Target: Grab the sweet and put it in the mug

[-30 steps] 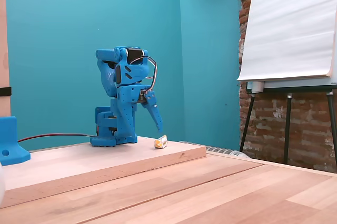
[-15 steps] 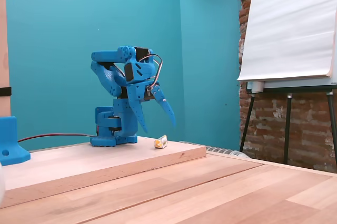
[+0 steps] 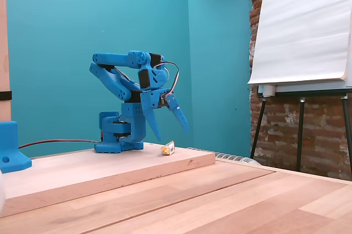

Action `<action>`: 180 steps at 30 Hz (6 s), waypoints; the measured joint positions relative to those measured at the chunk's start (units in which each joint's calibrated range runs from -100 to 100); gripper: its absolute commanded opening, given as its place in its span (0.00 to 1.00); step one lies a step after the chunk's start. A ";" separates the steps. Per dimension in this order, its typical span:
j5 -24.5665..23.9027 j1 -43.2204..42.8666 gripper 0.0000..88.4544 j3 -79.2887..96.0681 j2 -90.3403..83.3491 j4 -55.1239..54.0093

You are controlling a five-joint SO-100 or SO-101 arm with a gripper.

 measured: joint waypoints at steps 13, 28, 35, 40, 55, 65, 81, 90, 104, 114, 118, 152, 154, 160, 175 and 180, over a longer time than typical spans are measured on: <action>0.24 0.00 0.34 2.42 0.00 0.00; -0.10 3.10 0.34 8.34 0.00 -8.38; 0.34 3.10 0.29 8.79 0.00 -8.38; 0.54 3.10 0.16 9.41 -0.09 -8.38; -0.05 3.69 0.04 9.41 -0.09 -8.38; 0.44 7.75 0.04 1.61 -2.91 -8.95; 0.39 20.24 0.04 -24.92 4.45 -8.95; 2.98 28.66 0.04 -38.91 20.98 -8.95; 6.35 44.98 0.04 -63.56 49.41 -9.28; 6.35 52.36 0.04 -87.49 66.39 -9.28; 6.35 55.02 0.04 -96.10 73.93 -10.09; 6.40 62.78 0.04 -120.93 101.73 -28.72; 6.40 62.70 0.04 -120.93 101.82 -28.89; 6.40 62.70 0.04 -120.93 101.82 -29.37; 6.40 57.98 0.04 -121.02 104.81 -29.37; 6.40 57.98 0.04 -121.02 104.90 -29.37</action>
